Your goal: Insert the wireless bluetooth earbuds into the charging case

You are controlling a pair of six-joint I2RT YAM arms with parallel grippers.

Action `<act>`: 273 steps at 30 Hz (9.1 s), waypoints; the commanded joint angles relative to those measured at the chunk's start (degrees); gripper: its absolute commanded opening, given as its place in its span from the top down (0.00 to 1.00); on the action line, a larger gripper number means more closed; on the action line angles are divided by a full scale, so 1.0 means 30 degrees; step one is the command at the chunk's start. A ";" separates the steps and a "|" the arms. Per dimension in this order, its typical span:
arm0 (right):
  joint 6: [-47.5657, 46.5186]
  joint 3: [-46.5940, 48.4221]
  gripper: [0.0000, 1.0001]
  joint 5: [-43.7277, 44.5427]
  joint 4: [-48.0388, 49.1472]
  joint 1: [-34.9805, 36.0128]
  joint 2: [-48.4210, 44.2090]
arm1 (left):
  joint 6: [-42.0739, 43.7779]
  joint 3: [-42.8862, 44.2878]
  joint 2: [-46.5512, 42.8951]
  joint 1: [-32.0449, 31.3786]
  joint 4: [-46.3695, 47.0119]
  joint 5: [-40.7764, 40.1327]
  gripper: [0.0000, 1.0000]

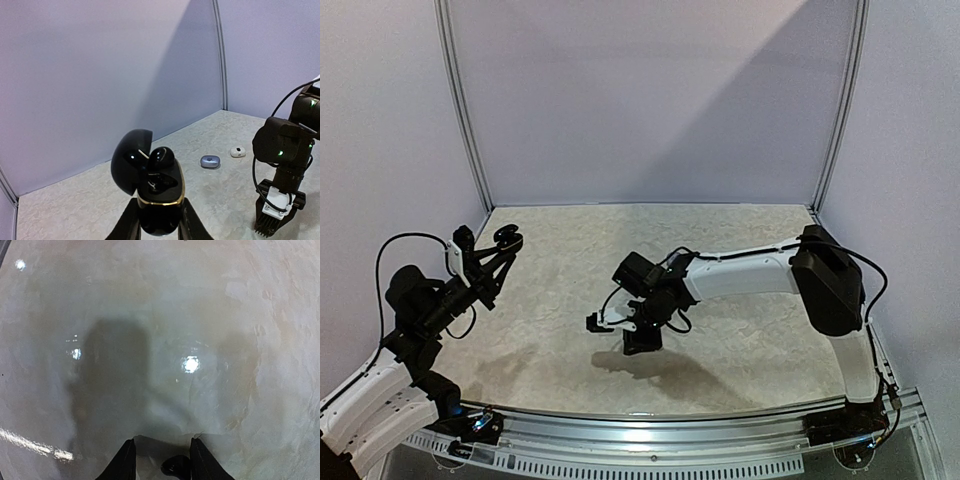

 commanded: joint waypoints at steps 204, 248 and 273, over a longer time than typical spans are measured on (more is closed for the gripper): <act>1.1380 0.0119 0.54 0.5799 -0.6045 -0.6180 -0.3543 | 0.0389 -0.0333 0.0584 0.0354 -0.0375 0.1279 1.00; 1.1178 -0.2650 1.00 0.0597 -0.9025 -0.8298 -0.3095 | 0.0422 -0.0361 0.0675 0.0384 -0.0463 0.1452 1.00; 0.7907 0.2219 1.00 0.0841 -0.8235 -0.8340 0.0613 | 0.0543 -0.0361 0.0749 0.0370 -0.0566 0.1483 1.00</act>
